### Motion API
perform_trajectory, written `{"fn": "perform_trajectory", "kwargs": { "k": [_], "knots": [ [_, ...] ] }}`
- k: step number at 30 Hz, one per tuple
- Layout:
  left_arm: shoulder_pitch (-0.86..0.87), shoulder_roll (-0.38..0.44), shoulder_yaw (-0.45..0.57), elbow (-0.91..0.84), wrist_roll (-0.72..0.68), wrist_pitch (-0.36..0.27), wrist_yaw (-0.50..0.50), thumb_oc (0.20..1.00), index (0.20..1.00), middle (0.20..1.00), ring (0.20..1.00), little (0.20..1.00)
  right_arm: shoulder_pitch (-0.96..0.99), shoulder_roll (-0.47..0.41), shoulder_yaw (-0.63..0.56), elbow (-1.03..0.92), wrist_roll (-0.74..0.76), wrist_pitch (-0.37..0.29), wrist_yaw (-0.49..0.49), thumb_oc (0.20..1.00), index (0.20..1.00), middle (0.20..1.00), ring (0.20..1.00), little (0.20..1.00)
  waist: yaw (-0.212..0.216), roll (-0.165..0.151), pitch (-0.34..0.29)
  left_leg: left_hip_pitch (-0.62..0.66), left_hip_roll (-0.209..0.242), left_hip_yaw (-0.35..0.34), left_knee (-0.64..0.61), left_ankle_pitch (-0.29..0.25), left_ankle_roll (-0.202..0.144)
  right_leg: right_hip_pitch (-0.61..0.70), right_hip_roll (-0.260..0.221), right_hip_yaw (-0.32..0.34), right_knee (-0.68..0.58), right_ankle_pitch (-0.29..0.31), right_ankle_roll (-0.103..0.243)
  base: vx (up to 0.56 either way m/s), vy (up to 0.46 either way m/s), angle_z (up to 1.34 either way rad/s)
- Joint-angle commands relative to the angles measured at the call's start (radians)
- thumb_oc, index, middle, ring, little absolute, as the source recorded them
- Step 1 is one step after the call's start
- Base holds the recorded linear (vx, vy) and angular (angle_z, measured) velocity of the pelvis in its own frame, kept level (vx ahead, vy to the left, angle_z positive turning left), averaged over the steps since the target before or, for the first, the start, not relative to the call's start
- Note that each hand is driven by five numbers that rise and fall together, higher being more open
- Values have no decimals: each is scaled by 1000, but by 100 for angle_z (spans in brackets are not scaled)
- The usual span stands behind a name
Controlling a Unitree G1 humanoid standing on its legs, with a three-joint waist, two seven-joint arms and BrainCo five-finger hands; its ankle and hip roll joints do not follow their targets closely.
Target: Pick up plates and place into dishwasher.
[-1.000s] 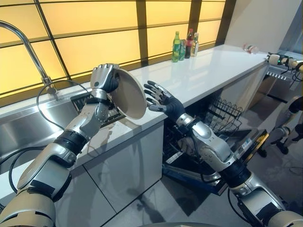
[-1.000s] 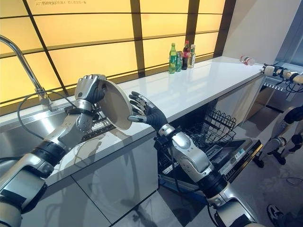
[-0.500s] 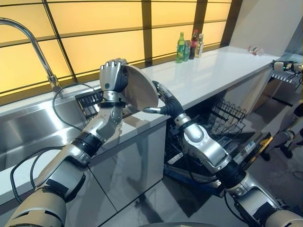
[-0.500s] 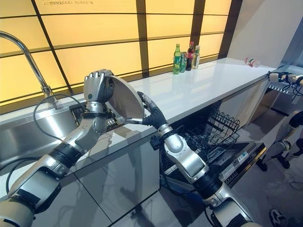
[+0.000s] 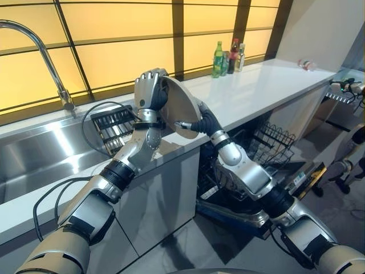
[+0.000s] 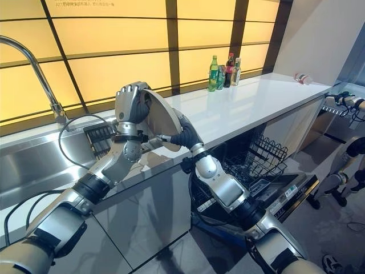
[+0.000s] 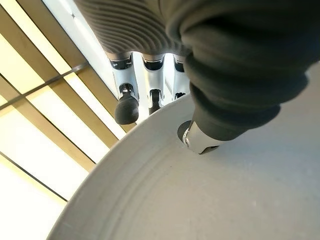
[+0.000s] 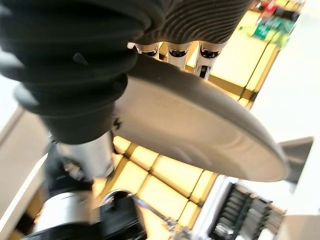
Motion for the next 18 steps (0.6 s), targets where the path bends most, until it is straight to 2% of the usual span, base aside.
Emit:
{"fn": "perform_trajectory", "kwargs": {
  "k": [1,6,14,16,17,18],
  "knots": [
    [-58,-15,16,-44,4,-50,2,200,200,200,200,200,-155,40,-15,53,16,-41,-22,200,200,200,200,200,32,-26,35,59,-57,15,8,-142,12,30,-53,36,3,-72,91,0,0,0],
    [-51,-32,13,-60,24,-46,-12,200,200,200,200,200,-167,55,-31,97,15,-55,-24,200,200,200,200,200,34,-28,35,62,-57,14,8,-144,13,32,-54,36,3,-71,92,0,0,0],
    [-21,-7,24,-71,55,-58,-33,200,200,200,200,200,-140,10,-66,85,-60,-79,-24,200,200,200,200,200,26,-28,37,64,-58,21,8,-147,16,31,-51,48,3,-68,92,0,0,0],
    [-7,9,32,-78,62,-61,-69,200,200,200,200,200,-130,-16,-81,76,-103,-83,-20,200,200,200,200,200,23,-27,38,67,-57,27,8,-149,16,31,-51,49,3,-68,93,0,0,0],
    [-2,13,34,-81,61,-60,-81,536,536,536,536,536,-127,-22,-84,74,-113,-86,-22,200,200,200,200,200,22,-27,38,67,-56,28,8,-150,17,31,-50,50,3,-68,93,0,0,0],
    [4,27,36,-87,56,-71,-101,1000,1000,1000,1000,1000,-122,-39,-94,69,-130,-92,-21,200,200,200,200,200,20,-27,38,68,-56,30,8,-150,16,31,-49,52,3,-67,94,0,0,0]
  ]
}}
